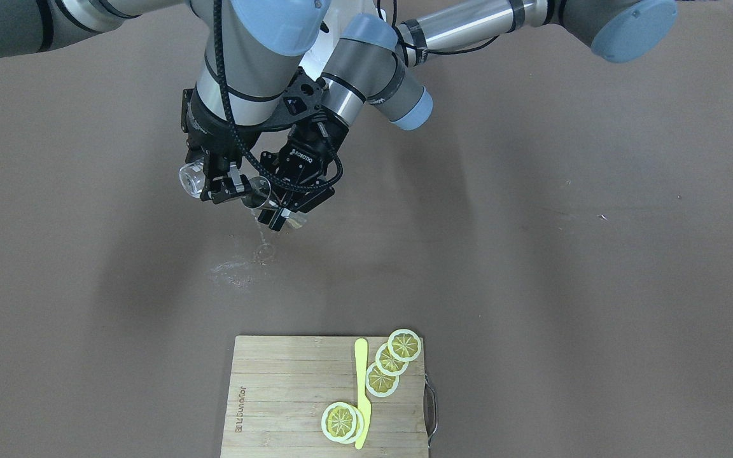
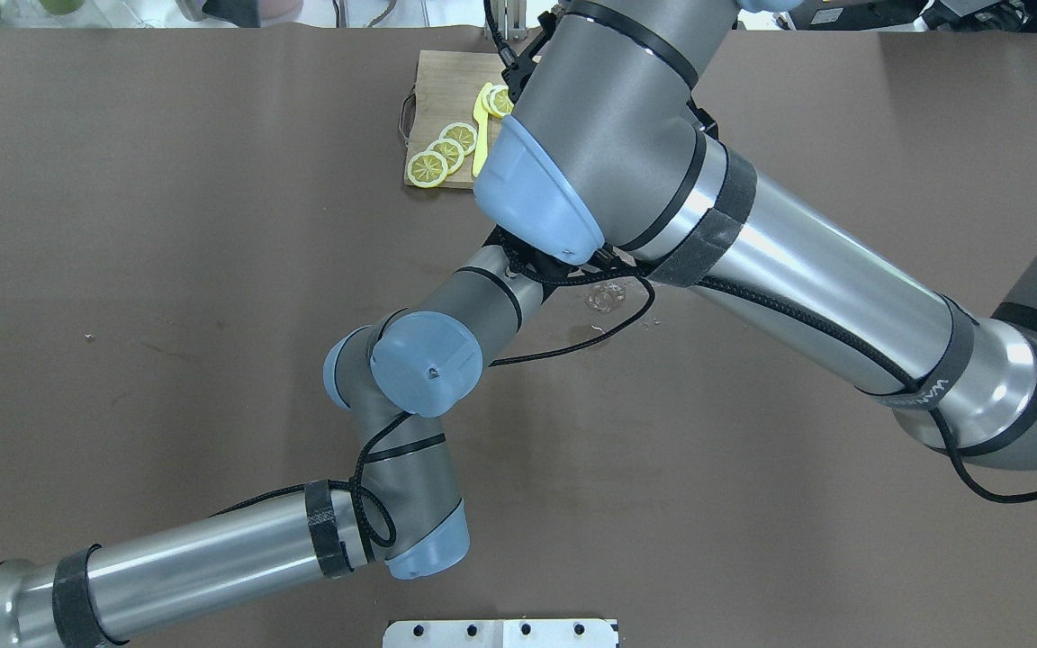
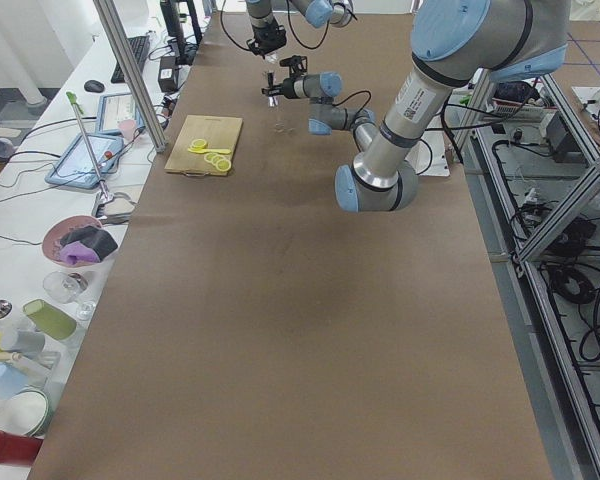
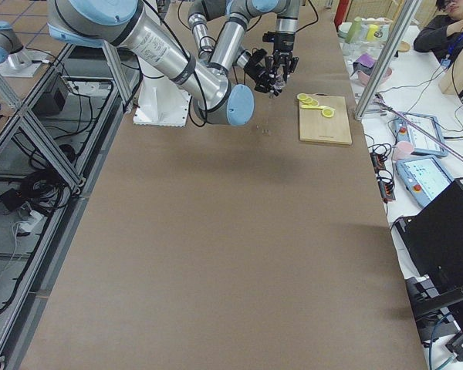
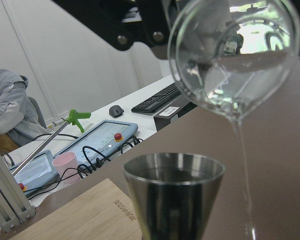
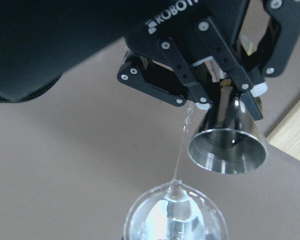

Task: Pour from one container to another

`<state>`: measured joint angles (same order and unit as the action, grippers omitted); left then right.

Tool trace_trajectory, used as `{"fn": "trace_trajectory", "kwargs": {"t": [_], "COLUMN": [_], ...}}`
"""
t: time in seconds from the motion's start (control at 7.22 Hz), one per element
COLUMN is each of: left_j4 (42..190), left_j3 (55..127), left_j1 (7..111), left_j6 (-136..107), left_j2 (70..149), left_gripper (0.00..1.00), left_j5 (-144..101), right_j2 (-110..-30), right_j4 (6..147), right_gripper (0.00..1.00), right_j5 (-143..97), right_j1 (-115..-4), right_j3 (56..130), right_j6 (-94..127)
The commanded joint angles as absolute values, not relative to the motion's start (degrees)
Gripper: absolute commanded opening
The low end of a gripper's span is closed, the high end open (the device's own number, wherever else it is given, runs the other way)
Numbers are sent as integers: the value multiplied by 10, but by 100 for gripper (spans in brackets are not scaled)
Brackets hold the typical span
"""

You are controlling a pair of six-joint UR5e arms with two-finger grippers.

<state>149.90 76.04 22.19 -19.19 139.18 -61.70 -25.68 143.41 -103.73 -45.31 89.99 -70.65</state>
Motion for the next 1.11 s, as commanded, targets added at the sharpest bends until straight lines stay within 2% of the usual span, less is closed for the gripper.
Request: {"fn": "trace_trajectory", "kwargs": {"t": [0.0,0.97], "left_j4": [1499,1500], "left_j3": [763,765], "left_j1": [221,221], "left_j6": [-192,-192], "left_j2": [1392,1392], "left_gripper": [0,0], "left_j5": [-617,-617], "right_j2": [-242,-204], "right_j4": [1434,1436], "right_gripper": [0,0], "right_j5": [-1038,-1028], "right_j1": [-453,-452], "right_j3": [874,821], "right_j6": [-706,-715]}}
